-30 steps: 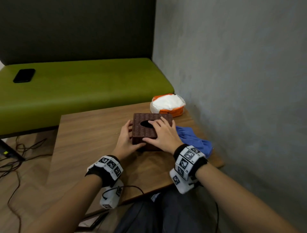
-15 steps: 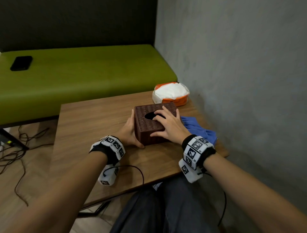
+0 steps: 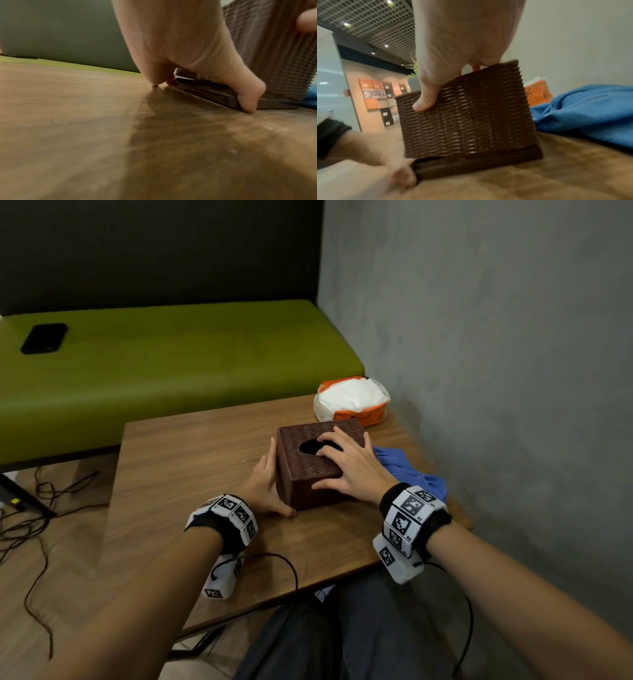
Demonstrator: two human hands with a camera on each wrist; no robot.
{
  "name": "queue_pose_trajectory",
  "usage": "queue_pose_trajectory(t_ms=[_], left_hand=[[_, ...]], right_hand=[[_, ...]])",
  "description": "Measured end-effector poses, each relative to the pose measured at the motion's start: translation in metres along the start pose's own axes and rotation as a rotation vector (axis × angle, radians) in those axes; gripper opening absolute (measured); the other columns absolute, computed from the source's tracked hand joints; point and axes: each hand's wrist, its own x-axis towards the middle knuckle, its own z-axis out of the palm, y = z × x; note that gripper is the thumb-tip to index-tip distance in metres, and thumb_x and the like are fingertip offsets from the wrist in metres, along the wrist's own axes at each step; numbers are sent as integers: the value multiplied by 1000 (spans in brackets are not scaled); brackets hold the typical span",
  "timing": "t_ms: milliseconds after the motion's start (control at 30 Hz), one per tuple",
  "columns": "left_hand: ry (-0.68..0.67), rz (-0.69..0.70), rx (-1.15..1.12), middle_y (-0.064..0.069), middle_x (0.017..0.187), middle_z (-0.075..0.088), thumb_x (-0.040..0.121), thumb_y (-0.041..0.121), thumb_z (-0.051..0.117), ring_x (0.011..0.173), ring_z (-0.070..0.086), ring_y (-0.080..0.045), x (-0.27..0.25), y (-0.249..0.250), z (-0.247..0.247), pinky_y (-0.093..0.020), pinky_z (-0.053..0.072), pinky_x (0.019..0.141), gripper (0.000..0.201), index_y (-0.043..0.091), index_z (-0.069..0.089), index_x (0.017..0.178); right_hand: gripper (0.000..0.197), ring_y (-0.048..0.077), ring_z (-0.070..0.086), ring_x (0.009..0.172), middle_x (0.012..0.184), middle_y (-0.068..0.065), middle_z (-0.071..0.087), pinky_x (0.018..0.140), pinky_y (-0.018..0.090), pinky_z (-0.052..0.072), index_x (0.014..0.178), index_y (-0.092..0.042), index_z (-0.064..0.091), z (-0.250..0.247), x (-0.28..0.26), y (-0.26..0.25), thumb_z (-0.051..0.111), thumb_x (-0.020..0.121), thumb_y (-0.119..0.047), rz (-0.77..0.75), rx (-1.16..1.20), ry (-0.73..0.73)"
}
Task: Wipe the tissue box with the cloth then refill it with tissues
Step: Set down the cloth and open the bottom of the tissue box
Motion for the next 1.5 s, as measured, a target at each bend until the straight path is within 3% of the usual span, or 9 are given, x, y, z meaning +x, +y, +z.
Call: queue_pose_trajectory(t_ms=[300,600,800,900,967,1033,1133,1233,1500], left_hand=[[-76,-93,130,-17,154,8,51,30,90,144,11,-33,-2,-2,-12,-45,18,119,142,9,-14,147],[-118,-223,485,-19,149,16,55,30,87,138,23,-31,-42,-34,-60,-28,22,114,133,-1,-5,146],[-191,-330,197,-15,158,2,52,45,83,146,11,-29,-40,4,-83,-35,23,115,139,13,-12,148],[-74,-248,-150,-14,154,22,80,38,68,140,29,-29,-19,31,-61,-38,32,111,99,14,3,150],[1,-262,-191,-14,150,35,83,47,57,134,40,-29,-7,42,-43,-40,36,110,84,11,17,147],[55,-273,-184,-17,147,39,89,27,56,130,44,-31,0,48,-33,-39,38,109,71,8,19,146],[131,-282,-102,-21,145,39,89,-3,45,130,42,-35,1,52,-28,-36,39,102,69,4,11,148],[209,-235,-33,-24,138,46,86,-7,42,124,47,-38,-1,50,-25,-39,42,98,65,3,19,146],[299,-184,-35,-28,122,55,86,-8,40,108,54,-42,-2,43,-28,-41,47,86,64,9,24,146]], right_hand=[[53,24,48,117,133,6,42,97,47,42,116,-9,54,-18,-5,14,68,78,-44,38,186,117],[39,21,52,114,122,17,58,85,17,36,123,-1,50,-15,-9,5,45,95,-28,295,689,468],[43,7,36,123,141,6,43,107,22,24,139,-10,34,18,-15,-10,30,101,-30,433,957,330],[68,10,28,136,151,0,32,118,41,20,143,-19,28,37,-15,-4,33,89,-61,525,1105,332],[76,20,30,138,152,3,29,112,54,30,144,-22,25,54,-18,11,38,83,-66,616,1207,283],[64,29,39,131,148,9,34,99,57,43,143,-18,26,48,-26,8,40,91,-53,696,1335,242],[40,27,57,98,118,10,54,69,40,59,137,-11,34,39,-38,15,32,100,-28,732,1395,262],[42,24,61,83,113,11,53,56,34,60,139,-17,31,23,-47,32,23,101,-33,696,1389,344],[39,24,50,121,132,4,53,100,45,45,113,-39,55,16,-40,17,51,81,-61,631,1001,148]])
